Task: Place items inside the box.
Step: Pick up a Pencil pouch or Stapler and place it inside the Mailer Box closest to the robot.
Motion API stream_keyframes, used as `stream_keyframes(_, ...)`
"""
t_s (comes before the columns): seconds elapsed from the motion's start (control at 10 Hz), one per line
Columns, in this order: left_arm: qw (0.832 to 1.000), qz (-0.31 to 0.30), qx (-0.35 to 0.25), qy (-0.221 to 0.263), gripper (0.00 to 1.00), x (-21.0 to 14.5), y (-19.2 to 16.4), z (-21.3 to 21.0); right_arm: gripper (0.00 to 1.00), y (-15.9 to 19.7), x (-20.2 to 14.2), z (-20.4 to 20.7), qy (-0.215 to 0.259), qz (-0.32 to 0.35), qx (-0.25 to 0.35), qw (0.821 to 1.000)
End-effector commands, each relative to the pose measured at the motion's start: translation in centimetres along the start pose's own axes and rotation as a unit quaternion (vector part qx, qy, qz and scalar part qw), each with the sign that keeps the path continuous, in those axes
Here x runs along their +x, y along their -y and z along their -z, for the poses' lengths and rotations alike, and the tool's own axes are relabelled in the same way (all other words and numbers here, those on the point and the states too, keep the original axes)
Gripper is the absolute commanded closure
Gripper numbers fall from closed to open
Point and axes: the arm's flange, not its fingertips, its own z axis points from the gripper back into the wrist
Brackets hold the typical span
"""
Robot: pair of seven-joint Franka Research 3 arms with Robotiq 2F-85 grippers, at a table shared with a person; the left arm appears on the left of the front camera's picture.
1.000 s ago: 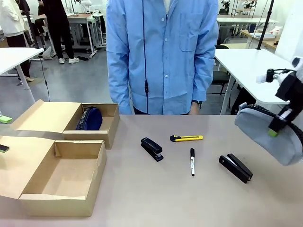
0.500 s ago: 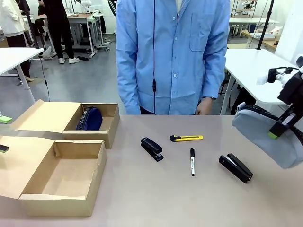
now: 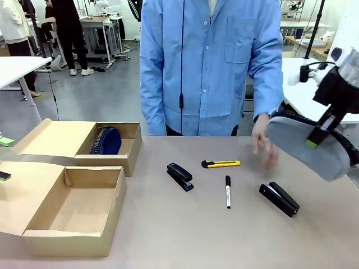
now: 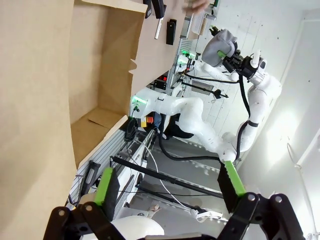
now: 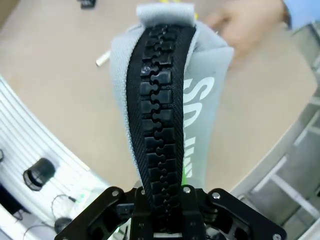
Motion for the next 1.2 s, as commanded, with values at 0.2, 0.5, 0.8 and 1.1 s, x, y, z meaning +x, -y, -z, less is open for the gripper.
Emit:
stream_keyframes(0.2, 1.000, 0.010, 0.002, -0.008, 0.00, -0.6, -0.1, -0.1, 0.93, -1.4, -16.7, 4.8, 0.047, 0.038, -0.027, 0.998)
stream_keyframes(0.5, 1.000, 0.010, 0.002, -0.008, 0.00, -0.6, -0.1, -0.1, 0.93, -4.8, -25.4, 10.1, 0.056, 0.269, 0.003, 0.962)
stream_keyframes(0.8, 1.000, 0.010, 0.002, -0.008, 0.00, -0.6, -0.1, -0.1, 0.93, 4.2, -18.3, -2.4, 0.044, 0.192, 0.010, 0.980)
stream_keyframes(1.1, 1.000, 0.010, 0.002, -0.008, 0.00, -0.6, -0.1, -0.1, 0.93, 4.2, -18.3, -2.4, 0.044, 0.192, 0.010, 0.980)
